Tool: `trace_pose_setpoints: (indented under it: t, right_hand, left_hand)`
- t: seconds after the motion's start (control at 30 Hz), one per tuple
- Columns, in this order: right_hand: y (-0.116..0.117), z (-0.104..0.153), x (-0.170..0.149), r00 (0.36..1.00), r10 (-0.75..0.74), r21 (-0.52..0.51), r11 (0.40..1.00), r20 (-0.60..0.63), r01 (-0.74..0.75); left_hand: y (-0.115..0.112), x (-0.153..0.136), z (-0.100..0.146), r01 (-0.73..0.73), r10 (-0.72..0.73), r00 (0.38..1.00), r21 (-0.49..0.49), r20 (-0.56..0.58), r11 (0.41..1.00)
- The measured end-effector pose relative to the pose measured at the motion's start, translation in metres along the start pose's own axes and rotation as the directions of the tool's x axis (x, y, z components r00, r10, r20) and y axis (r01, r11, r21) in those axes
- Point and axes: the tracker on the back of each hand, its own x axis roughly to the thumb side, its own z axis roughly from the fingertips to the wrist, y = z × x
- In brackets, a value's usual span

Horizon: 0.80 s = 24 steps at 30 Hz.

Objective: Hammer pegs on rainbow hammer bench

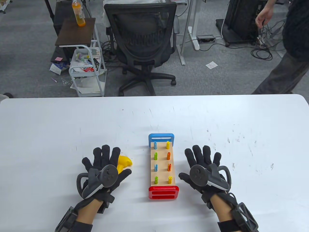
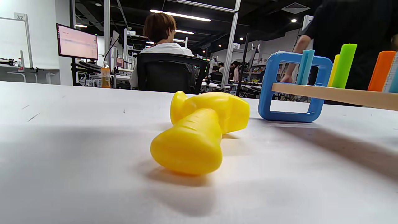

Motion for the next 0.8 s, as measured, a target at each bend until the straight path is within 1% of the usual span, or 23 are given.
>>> trace_pose_setpoints:
  t: [0.4, 0.5, 0.6, 0.67, 0.73, 0.8]
  right_hand:
    - [0.0, 0.0, 0.001, 1.0, 0.007, 0.006, 1.0, -0.001, -0.007]
    - [0.0, -0.001, 0.001, 1.0, 0.007, 0.009, 1.0, -0.001, -0.007]
    - [0.0, 0.0, 0.0, 1.0, 0.005, 0.011, 1.0, 0.0, -0.005]
    - [0.001, 0.0, -0.001, 1.0, 0.003, 0.017, 1.0, -0.005, -0.003]
    - [0.001, 0.0, -0.001, 1.0, 0.003, 0.018, 1.0, -0.01, -0.003]
    - [0.001, 0.0, 0.0, 1.0, -0.001, 0.022, 1.0, -0.013, 0.001]
  left_hand:
    - [0.0, -0.001, 0.0, -0.012, 0.012, 1.0, -0.007, -0.004, 1.0]
    - [-0.004, -0.002, -0.004, -0.022, 0.022, 1.0, -0.017, -0.017, 1.0]
    - [-0.014, -0.006, -0.014, -0.028, 0.024, 0.997, -0.059, -0.074, 0.998]
    - [-0.024, -0.009, -0.022, 0.003, -0.017, 0.993, -0.114, -0.118, 0.993]
    - [-0.034, -0.011, -0.03, 0.015, -0.048, 0.987, -0.21, -0.153, 0.978]
    - [-0.04, -0.01, -0.036, -0.011, -0.038, 0.981, -0.248, -0.189, 0.969]
